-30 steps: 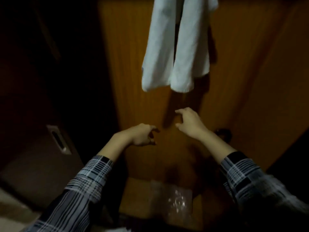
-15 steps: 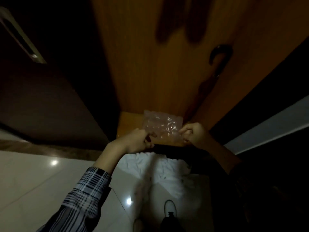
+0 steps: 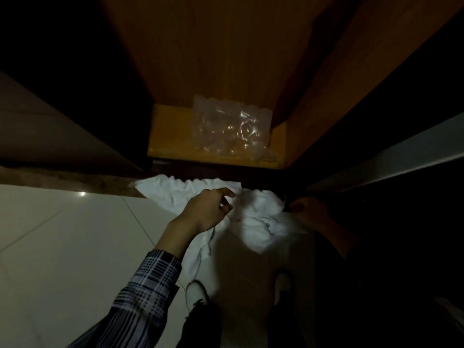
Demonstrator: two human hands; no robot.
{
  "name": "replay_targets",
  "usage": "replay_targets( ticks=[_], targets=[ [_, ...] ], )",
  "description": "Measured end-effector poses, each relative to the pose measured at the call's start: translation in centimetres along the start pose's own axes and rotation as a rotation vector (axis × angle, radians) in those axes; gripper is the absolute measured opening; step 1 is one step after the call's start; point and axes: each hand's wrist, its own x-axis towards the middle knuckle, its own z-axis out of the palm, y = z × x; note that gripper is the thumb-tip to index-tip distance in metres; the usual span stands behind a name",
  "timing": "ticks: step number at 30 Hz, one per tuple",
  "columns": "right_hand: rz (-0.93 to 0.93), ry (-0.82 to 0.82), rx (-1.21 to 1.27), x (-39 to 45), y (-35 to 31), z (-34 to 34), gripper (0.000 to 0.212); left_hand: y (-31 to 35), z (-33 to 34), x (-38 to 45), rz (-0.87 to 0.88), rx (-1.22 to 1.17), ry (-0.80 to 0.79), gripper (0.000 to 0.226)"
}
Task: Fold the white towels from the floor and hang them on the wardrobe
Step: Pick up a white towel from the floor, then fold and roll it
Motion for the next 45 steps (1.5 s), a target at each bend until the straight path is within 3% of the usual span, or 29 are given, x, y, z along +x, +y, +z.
replay_targets(
  ticks=[3, 12, 17, 25, 27, 30, 33, 35, 38, 41, 45],
  targets=[
    [-0.022, -0.043, -0.076, 5.6, 4.2, 2.9, 0.03, -1.4, 4.9, 4.9, -0.064, -0.011, 0.034, 0.031],
    [0.053, -0.072, -0.001, 22.1, 13.9, 11.5, 0.045, -6.9, 18.6, 19.1, -0.221, -0.09, 0.066, 0.028],
    [0.109, -0.089, 0.16, 30.4, 16.4, 16.5, 0.058, -11.7, 25.0, 24.7, -0.267, -0.088, 0.084, 0.03],
    [0.037, -0.09, 0.403, 39.3, 20.1, 22.4, 0.073, -18.4, 32.4, 29.4, -0.318, -0.157, 0.083, 0.028],
    [0.046, -0.12, 0.39, 40.7, 21.6, 23.7, 0.084, -19.2, 33.6, 29.6, -0.33, -0.184, 0.082, 0.026],
    [0.058, -0.13, 0.139, 41.6, 23.0, 26.5, 0.093, -19.8, 34.9, 29.6, -0.332, -0.18, 0.045, 0.025],
    [-0.016, -0.041, -0.338, 41.1, 24.0, 28.7, 0.077, -20.1, 35.1, 29.2, -0.324, -0.162, 0.015, 0.03],
    [-0.024, -0.031, -0.516, 40.0, 24.7, 29.1, 0.059, -20.0, 34.9, 28.9, -0.313, -0.161, -0.004, 0.032],
    [0.003, -0.006, -0.476, 37.9, 25.7, 29.3, 0.042, -19.7, 34.5, 28.2, -0.297, -0.165, 0.003, 0.029],
    [-0.093, 0.083, -0.426, 35.5, 24.9, 27.8, 0.035, -19.2, 33.6, 27.5, -0.275, -0.163, 0.034, 0.028],
    [-0.425, 0.309, -0.371, 32.2, 21.3, 23.8, 0.037, -17.2, 31.2, 25.6, -0.236, -0.122, 0.04, 0.03]
  ],
)
